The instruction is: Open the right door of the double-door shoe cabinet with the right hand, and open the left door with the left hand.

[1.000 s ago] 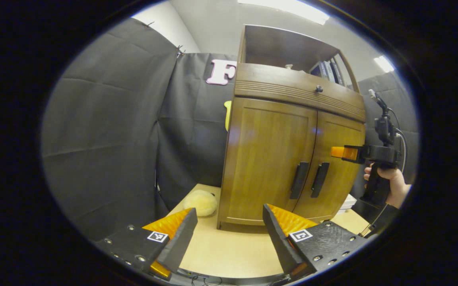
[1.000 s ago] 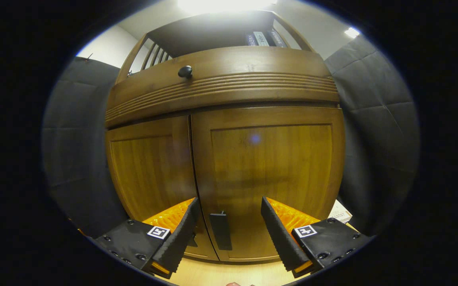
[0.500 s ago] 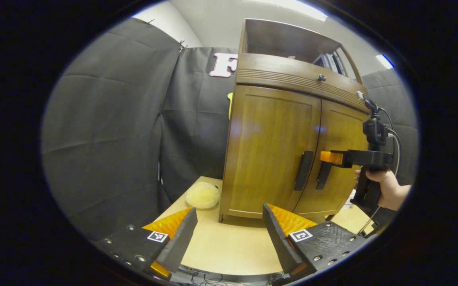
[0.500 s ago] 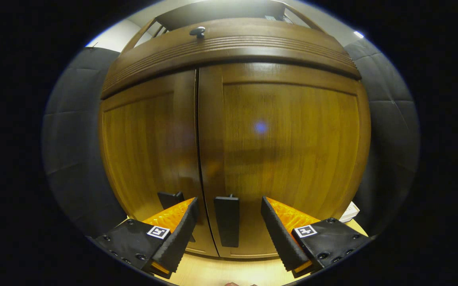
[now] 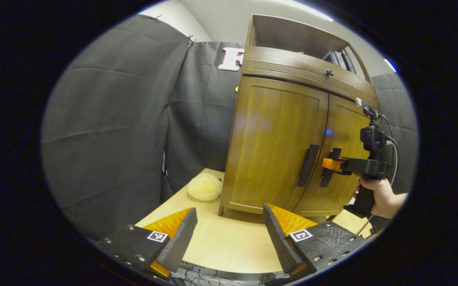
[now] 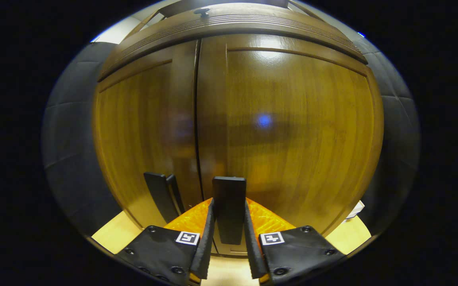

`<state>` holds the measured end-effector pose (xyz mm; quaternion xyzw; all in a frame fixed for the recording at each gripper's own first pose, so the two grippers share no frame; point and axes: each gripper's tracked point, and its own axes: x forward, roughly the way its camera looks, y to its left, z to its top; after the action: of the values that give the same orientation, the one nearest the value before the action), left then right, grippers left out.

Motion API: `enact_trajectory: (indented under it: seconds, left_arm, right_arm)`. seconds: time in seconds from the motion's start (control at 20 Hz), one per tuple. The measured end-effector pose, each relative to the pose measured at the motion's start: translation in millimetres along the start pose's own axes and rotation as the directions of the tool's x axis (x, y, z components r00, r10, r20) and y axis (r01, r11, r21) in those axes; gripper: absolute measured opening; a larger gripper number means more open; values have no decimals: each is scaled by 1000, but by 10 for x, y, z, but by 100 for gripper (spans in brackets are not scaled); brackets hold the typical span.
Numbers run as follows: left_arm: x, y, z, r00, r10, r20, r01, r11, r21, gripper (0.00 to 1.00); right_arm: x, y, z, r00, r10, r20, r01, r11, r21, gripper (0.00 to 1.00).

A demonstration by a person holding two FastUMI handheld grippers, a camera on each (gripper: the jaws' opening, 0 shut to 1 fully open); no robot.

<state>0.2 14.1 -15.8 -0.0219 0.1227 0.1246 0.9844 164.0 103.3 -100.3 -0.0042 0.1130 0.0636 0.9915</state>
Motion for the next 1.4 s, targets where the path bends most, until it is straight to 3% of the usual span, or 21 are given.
enact_trajectory:
  seconds: [0.25, 0.3, 0.35, 0.45, 0.6, 0.85, 1.4]
  left_arm:
    - [-10, -42, 43, 1000, -15, -6, 15, 1000, 26, 94]
    - [-6, -41, 51, 1000, -18, -5, 18, 999, 29, 94]
    - [-14, -42, 54, 1000, -20, -5, 20, 999, 32, 94]
    - [-3, -50, 44, 1000, -27, -8, 28, 999, 29, 94]
    - [26, -62, 30, 999, -50, -23, 50, 999, 11, 94]
    - [-26, -90, 115, 997, -81, -12, 81, 997, 10, 94]
    - [249, 42, 305, 994, -108, 14, 108, 994, 28, 94]
  right_arm:
    - [1, 19, -17, 1000, 8, 6, -8, 1000, 3, 31]
    - [14, 24, -13, 1000, 16, 10, -16, 1000, -10, 24]
    - [-7, 17, -17, 1000, 30, 7, -30, 999, -22, 25]
    - [10, 45, -17, 998, 67, -4, -67, 998, 2, 15]
    - [6, 37, -38, 995, 95, -25, -95, 995, -9, 10]
    - [-41, 33, -46, 997, 68, -31, -68, 998, -10, 10]
    - [-398, 28, -33, 995, 85, -55, -86, 996, -12, 12]
